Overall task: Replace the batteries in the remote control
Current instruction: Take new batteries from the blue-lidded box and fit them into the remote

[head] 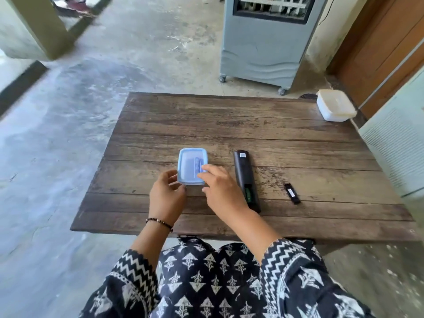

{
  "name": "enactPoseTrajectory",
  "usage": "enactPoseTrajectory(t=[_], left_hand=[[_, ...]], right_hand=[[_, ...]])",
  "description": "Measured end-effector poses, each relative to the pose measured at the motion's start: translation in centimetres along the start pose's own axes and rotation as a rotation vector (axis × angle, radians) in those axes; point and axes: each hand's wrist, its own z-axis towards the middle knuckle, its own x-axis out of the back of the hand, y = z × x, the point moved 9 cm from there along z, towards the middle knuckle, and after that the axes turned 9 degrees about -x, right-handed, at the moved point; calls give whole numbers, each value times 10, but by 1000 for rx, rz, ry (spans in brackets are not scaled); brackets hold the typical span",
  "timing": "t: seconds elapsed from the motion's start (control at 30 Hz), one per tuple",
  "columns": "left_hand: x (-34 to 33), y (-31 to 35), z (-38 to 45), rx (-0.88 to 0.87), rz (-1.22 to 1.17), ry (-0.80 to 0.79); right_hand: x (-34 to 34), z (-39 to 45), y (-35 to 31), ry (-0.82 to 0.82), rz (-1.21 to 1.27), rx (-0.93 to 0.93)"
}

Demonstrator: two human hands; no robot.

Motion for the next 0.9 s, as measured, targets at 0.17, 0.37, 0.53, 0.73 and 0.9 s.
enactPoseTrajectory(t=[0.17, 0.37, 0.53, 0.73, 0.9], left_hand=[[-1, 4, 3, -183, 73, -69], [-10, 15, 10, -410, 167, -330], [-16, 6, 12, -435, 121, -352], [-17, 8, 10, -466, 214, -284], [-16, 10, 9, -501, 293, -260]], right_hand=[[4, -3, -18, 179, -212, 282], [4, -26, -16, 120, -221, 460], [5, -32, -15, 97, -212, 492], [-6, -21, -8, 34, -267, 440], [-10, -28, -11, 5, -275, 534]])
